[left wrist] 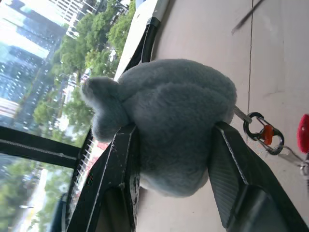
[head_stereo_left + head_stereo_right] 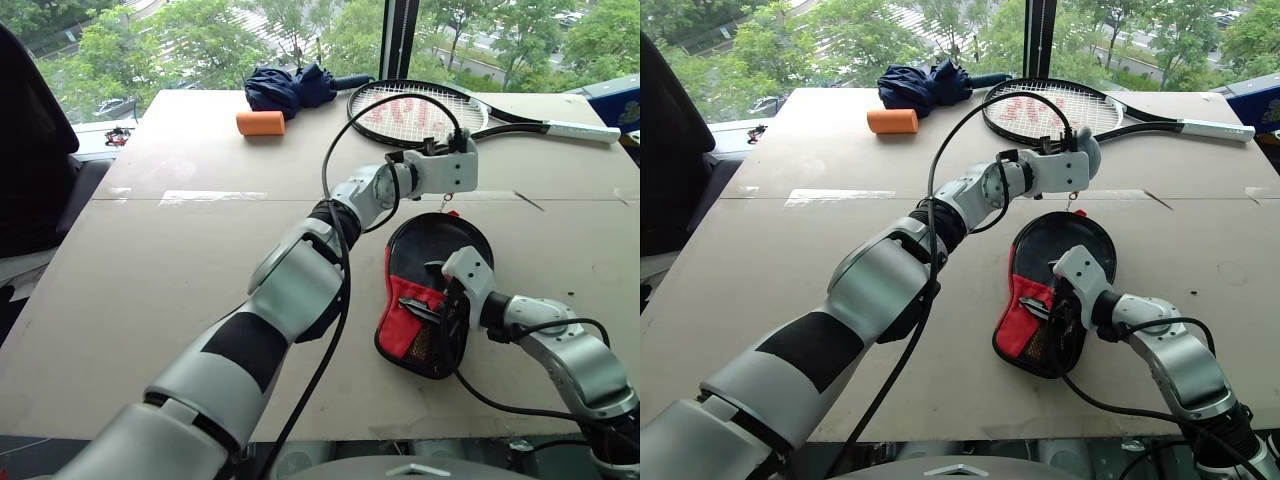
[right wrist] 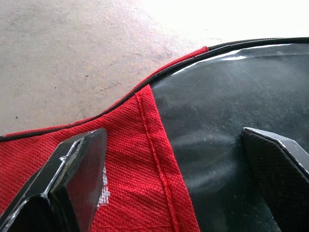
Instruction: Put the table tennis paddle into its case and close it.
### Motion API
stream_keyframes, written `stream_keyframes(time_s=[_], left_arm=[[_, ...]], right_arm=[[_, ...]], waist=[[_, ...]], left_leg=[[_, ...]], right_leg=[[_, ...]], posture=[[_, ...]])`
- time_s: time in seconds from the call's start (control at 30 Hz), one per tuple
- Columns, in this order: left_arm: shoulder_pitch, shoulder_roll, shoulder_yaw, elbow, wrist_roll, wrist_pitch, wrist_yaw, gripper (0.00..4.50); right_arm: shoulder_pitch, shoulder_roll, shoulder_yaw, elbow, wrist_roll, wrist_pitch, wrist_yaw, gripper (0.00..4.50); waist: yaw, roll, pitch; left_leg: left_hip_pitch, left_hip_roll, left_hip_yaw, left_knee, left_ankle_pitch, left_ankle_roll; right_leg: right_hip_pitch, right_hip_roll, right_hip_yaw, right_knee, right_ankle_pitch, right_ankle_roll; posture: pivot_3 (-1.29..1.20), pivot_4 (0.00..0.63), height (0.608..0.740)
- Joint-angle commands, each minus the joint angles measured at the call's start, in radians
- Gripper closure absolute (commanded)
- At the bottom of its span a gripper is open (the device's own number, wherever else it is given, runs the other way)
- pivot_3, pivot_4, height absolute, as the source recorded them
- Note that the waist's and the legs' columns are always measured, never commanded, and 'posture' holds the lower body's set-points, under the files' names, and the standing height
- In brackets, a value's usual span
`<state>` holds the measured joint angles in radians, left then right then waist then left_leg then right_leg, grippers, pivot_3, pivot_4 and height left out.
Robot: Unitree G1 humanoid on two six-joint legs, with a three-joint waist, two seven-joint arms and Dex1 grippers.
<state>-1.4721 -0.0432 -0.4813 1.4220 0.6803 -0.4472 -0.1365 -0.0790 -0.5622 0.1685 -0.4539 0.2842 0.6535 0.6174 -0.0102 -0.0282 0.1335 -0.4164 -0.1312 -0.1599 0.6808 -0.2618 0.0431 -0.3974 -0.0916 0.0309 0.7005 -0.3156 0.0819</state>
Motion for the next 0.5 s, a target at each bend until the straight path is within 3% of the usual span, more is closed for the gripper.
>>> stream_keyframes(time_s=[0.03,0.1,0.2,0.3,0.4,0.5], left_arm=[[-0.063,0.001,-0.136,-0.064,0.14,-0.076,0.175,2.32],[-0.075,0.004,-0.194,-0.064,0.199,-0.094,0.282,1.76],[-0.093,0.008,-0.268,-0.064,0.274,-0.117,0.437,0.11],[-0.102,0.009,-0.278,-0.061,0.278,-0.137,0.507,0.04],[-0.105,0.01,-0.208,-0.058,0.206,-0.151,0.502,0.04],[-0.085,0.004,0.0,-0.054,-0.018,-0.143,0.317,0.04]], right_arm=[[0.049,0.008,0.044,0.04,-0.006,0.046,-0.003,0.0],[0.051,0.01,0.044,0.039,-0.008,0.046,-0.006,0.0],[0.05,0.013,0.041,0.042,-0.009,0.045,-0.008,0.0],[0.049,0.013,0.043,0.046,-0.012,0.043,-0.007,0.0],[0.046,0.012,0.042,0.051,-0.012,0.041,-0.004,0.0],[0.044,0.009,0.042,0.053,-0.013,0.04,0.0,0.0]], waist=[[0.0,0.0,0.0],[0.0,0.0,0.0],[0.001,0.0,0.0],[0.001,0.0,0.0],[0.001,0.0,0.0],[0.0,0.0,0.0]], left_leg=[[0.0,0.0,0.0,0.0,0.0,0.0],[0.0,0.0,0.0,0.0,0.0,0.0],[0.0,0.0,0.0,0.0,0.0,0.0],[0.0,0.0,0.001,0.0,0.0,0.0],[0.0,0.0,0.001,0.0,0.0,0.0],[0.0,0.0,0.001,0.0,0.0,0.0]], right_leg=[[0.0,0.0,0.0,0.0,0.0,0.0],[0.0,0.0,0.0,0.0,0.0,0.0],[0.0,0.0,0.0,0.0,0.0,0.0],[0.0,0.0,0.001,0.0,0.0,0.0],[0.0,0.0,0.0,0.0,0.0,0.0],[-0.001,0.0,0.0,0.001,0.0,0.0]], posture=[[0.0,0.15,0.726],[0.0,0.15,0.726],[0.0,0.15,0.726],[0.0,0.15,0.726],[0.0,0.15,0.726],[0.0,0.15,0.726]])
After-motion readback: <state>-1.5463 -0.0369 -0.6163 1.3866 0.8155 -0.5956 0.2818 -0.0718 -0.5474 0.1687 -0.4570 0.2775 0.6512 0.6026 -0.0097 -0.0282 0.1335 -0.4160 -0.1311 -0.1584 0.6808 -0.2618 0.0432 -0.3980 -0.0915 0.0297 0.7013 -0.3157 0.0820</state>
